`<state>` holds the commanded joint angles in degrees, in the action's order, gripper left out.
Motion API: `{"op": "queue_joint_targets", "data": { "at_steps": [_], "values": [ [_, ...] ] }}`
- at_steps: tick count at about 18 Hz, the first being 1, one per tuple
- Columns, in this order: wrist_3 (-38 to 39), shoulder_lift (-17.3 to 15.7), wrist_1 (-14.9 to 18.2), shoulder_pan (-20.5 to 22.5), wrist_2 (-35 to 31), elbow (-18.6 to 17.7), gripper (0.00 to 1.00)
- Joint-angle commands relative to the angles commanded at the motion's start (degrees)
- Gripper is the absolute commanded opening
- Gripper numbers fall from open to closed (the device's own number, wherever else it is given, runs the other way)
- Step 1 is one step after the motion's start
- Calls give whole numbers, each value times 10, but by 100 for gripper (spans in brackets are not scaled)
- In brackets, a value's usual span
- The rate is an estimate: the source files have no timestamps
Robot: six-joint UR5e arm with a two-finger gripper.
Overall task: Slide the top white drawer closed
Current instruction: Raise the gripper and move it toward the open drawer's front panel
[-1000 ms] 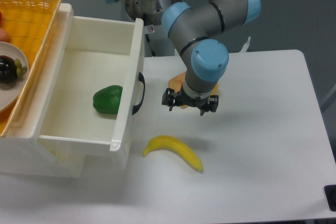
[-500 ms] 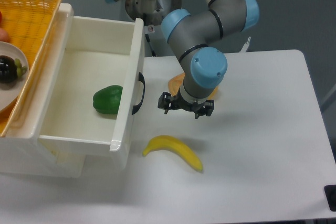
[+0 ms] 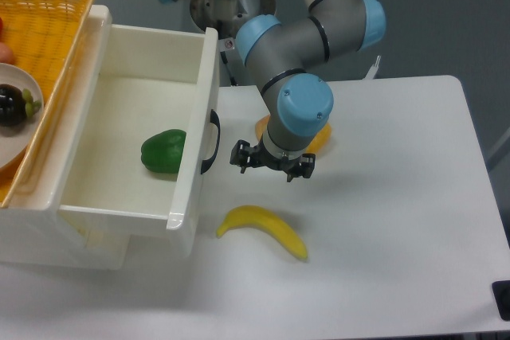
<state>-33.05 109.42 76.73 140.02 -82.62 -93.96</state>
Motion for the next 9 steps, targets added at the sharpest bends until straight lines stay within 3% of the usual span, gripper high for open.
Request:
{"op": "queue_joint_targets", "data": {
  "at_steps": [9],
  "values": [
    [-3, -4, 2, -1, 1, -5, 100]
  ]
}}
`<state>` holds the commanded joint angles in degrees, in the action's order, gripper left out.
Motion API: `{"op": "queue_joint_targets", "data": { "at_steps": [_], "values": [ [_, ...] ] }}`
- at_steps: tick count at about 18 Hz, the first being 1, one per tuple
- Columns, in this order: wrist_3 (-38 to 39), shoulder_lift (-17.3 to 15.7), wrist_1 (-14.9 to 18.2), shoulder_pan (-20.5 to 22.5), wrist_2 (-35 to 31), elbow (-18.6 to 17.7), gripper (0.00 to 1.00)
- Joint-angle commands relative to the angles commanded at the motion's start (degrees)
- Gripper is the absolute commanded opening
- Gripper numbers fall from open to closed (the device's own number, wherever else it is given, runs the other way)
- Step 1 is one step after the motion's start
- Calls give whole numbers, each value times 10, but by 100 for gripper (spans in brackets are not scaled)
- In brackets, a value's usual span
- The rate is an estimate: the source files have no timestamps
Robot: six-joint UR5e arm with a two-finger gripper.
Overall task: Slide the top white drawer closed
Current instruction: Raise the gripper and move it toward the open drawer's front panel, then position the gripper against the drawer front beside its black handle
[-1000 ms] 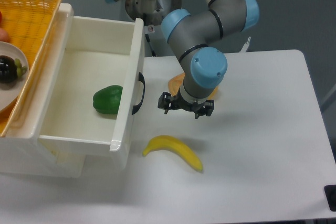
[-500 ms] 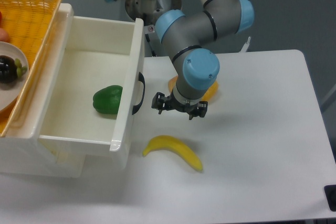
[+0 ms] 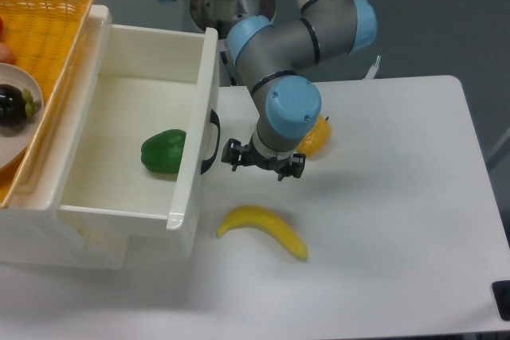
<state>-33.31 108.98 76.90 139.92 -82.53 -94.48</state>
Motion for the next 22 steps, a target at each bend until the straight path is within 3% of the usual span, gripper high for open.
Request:
{"op": "queue_joint_targets", "data": {
  "at_steps": [22],
  "values": [
    [4, -22, 10, -23, 35, 3, 100]
  ]
}}
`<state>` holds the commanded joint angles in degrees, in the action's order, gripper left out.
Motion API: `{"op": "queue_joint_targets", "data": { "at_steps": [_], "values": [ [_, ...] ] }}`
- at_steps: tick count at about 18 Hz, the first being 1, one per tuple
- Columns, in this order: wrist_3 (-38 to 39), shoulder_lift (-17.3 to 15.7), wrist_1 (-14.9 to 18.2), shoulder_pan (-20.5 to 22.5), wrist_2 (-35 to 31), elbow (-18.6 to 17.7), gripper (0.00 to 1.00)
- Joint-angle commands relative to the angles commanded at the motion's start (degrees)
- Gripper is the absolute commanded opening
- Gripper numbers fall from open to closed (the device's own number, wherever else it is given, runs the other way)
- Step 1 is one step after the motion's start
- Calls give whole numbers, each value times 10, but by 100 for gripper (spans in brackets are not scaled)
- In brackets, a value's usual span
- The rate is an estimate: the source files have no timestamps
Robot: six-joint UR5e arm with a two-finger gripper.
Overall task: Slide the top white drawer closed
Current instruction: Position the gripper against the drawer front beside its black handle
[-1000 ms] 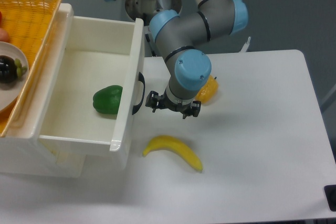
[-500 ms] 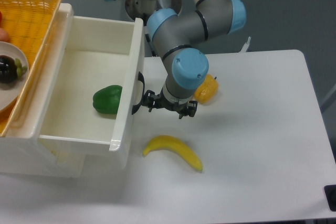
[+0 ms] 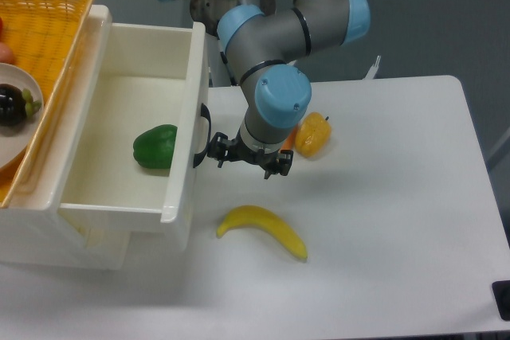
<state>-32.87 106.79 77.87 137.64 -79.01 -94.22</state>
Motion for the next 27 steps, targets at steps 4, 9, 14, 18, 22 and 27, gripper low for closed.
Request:
{"op": "queue_joint_targets", "data": {
  "at_steps": [4, 9, 14, 18, 22, 27],
  "values": [
    [0, 0, 0, -4, 0, -2, 100],
    [5, 0, 0, -10, 0, -2, 100],
    [6, -1, 0, -18, 0, -2, 100],
    [6, -1, 0, -18, 6, -1, 100],
    [4, -1, 0, -5, 5, 11, 100],
    [0, 4, -2, 13, 4, 13, 100]
  ]
}}
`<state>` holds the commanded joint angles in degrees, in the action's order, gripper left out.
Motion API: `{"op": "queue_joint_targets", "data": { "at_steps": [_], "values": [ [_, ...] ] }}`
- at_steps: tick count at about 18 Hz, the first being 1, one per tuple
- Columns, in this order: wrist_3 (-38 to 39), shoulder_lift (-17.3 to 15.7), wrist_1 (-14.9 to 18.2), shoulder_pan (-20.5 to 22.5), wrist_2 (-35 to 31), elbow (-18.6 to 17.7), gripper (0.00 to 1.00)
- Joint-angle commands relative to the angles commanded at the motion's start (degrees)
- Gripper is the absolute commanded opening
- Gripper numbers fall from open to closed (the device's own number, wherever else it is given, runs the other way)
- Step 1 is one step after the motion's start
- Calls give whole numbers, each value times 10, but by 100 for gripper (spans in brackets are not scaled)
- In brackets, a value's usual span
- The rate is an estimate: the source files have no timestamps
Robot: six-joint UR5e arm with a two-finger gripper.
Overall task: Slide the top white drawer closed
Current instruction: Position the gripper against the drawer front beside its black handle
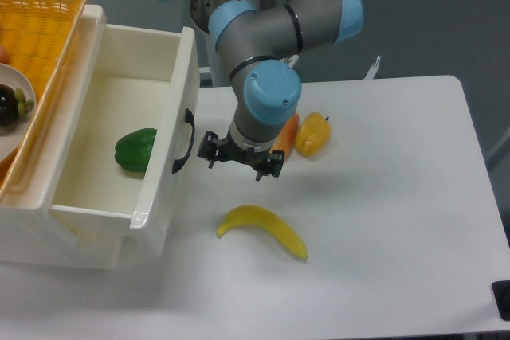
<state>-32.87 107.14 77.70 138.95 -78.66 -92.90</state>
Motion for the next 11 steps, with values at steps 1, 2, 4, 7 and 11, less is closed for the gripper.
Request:
{"op": "queue_joint_targets", "data": {
  "at_steps": [1, 2, 4, 7, 11],
  "values": [
    [0, 2, -1, 0, 0, 0, 100],
    [0, 4, -2, -1, 0, 0, 100],
    [2, 4, -2, -2, 0, -2, 100],
    [3, 11, -3, -5, -1, -4, 100],
    [5, 22, -5, -16, -2, -7, 100]
  ]
}}
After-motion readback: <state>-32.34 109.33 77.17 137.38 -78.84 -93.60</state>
